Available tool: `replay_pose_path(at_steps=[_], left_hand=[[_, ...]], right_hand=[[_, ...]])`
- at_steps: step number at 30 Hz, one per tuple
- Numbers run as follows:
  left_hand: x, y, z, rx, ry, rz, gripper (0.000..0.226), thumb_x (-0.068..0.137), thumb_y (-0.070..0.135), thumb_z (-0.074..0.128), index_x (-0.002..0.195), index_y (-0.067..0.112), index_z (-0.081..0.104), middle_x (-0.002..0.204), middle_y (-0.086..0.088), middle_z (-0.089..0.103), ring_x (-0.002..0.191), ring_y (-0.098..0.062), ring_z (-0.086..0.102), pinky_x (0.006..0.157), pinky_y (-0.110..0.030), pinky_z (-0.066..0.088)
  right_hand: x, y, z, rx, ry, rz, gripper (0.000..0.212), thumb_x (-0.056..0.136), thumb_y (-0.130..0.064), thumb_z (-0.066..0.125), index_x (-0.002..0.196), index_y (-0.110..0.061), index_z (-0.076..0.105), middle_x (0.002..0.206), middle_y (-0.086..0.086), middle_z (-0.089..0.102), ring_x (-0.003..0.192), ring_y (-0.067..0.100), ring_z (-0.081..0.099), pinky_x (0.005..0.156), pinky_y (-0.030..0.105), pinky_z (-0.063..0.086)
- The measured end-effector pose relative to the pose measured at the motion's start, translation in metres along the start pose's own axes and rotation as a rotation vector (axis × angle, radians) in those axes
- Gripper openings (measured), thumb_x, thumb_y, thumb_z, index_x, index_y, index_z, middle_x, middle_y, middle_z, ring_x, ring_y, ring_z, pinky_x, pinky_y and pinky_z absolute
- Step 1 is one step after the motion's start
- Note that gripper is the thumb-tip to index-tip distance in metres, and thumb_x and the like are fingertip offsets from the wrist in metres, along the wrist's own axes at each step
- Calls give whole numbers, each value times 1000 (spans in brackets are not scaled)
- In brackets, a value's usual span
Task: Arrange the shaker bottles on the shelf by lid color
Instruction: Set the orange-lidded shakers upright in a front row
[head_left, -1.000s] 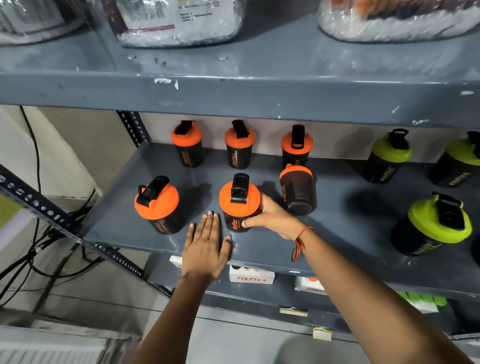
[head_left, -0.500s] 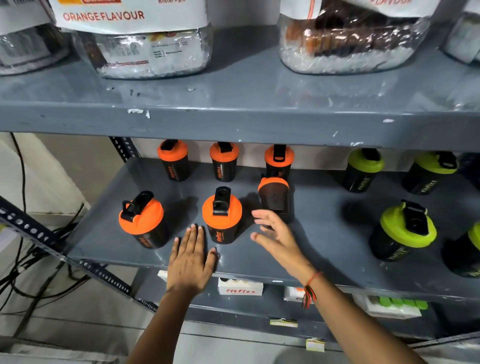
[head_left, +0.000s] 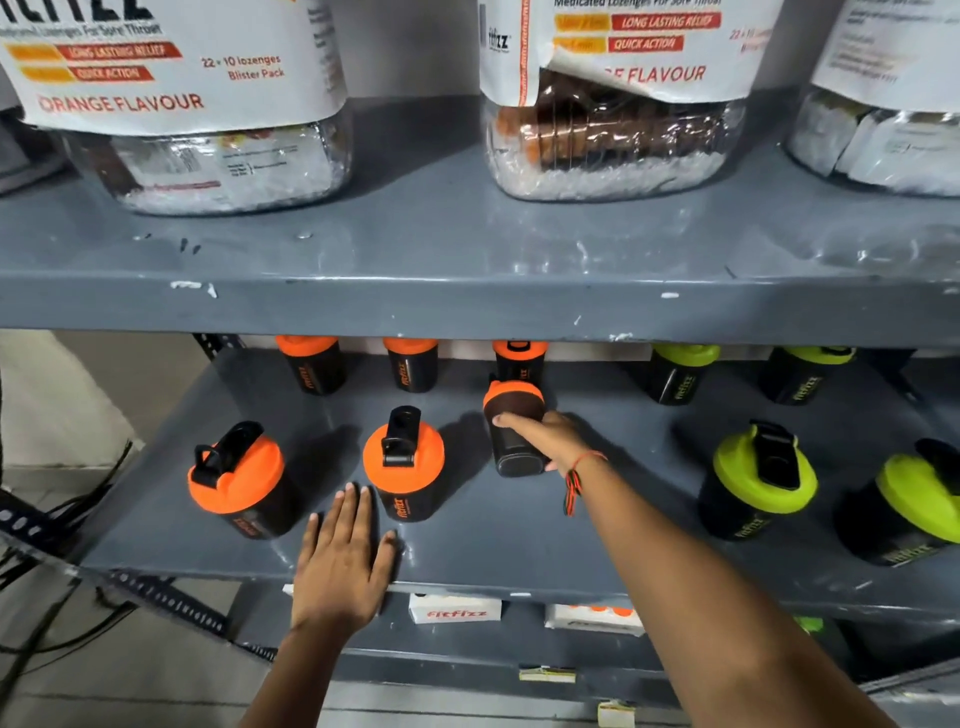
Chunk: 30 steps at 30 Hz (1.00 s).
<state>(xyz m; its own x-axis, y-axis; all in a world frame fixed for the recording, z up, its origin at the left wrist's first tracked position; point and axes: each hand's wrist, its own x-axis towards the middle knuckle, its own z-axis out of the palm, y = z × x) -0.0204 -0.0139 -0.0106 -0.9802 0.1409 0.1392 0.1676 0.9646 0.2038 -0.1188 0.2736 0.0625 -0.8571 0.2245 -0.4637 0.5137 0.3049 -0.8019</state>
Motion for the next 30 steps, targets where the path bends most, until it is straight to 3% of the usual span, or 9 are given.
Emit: replay_pose_path(at_steps=[3, 9, 16, 23, 30], left_hand=[[0, 0, 0, -1, 8, -1, 75, 92, 58, 12, 149, 9, 17, 156, -7, 14, 145, -17, 3, 117, -44, 4], [0, 0, 1, 6, -10, -9, 75, 92, 59, 10, 149, 10, 12, 157, -5, 10, 145, -17, -1, 118, -45, 3], [1, 1, -1, -7, 1, -7, 79, 90, 61, 5, 149, 9, 15, 156, -6, 12, 145, -18, 3, 117, -46, 5], [1, 1, -2, -8, 5, -3, 81, 90, 62, 2, 148, 9, 18, 156, -8, 17, 145, -19, 7, 117, -46, 7], [1, 1, -2, 19, 13, 4, 76, 92, 59, 8, 148, 9, 22, 155, -9, 21, 144, -19, 11, 116, -41, 4]], right_hand=[[13, 2, 6, -29, -14, 0, 85, 37, -67, 80, 108, -22, 70, 105, 4, 75, 93, 24, 73, 84, 41, 61], [0, 2, 9, -75, 114, -63, 68, 37, -67, 78, 89, -23, 76, 87, 4, 77, 83, 25, 73, 80, 40, 62], [-38, -3, 14, -55, 441, -251, 83, 57, -52, 87, 114, -10, 44, 118, 14, 62, 107, 38, 63, 80, 40, 52], [-44, 16, 35, 15, 555, -341, 91, 58, -47, 90, 126, -11, 41, 125, 9, 56, 114, 36, 60, 83, 43, 51], [-35, 35, 49, 16, 577, -358, 101, 61, -46, 90, 136, -5, 37, 131, 16, 54, 121, 38, 56, 91, 46, 53]])
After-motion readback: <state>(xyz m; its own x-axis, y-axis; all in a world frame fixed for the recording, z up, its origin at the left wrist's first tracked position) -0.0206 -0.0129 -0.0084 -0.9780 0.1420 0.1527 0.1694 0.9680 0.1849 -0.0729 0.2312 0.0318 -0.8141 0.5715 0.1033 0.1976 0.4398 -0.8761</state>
